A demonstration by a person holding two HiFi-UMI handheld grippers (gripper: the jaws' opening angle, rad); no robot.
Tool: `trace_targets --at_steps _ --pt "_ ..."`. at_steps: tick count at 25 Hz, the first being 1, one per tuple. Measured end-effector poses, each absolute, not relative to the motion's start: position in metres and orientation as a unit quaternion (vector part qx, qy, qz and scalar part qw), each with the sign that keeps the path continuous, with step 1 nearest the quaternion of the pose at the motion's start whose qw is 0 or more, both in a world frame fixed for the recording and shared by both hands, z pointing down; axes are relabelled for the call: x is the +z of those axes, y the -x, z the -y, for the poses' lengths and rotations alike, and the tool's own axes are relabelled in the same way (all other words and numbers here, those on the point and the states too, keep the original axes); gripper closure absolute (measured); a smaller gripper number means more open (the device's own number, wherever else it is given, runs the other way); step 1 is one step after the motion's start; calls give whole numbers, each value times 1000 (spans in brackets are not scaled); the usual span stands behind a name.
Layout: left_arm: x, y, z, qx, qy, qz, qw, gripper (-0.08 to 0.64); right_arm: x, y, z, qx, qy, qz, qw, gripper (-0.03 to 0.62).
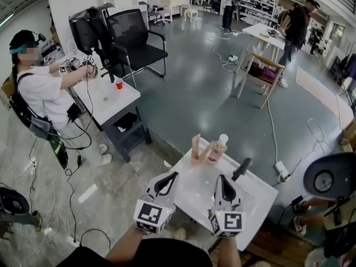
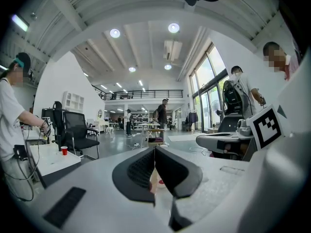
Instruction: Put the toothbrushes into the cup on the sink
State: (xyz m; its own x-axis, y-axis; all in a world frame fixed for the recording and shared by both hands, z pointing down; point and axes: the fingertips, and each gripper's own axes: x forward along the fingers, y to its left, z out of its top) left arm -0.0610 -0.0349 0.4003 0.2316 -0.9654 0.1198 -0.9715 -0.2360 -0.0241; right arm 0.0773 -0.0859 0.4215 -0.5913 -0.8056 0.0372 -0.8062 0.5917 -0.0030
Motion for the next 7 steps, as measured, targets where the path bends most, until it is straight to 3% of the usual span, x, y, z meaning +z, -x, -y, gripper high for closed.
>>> trace_targets --at_steps 7 --pt "395 63 34 61 -786 615 16 554 419 -75 85 3 -450 893 12 595"
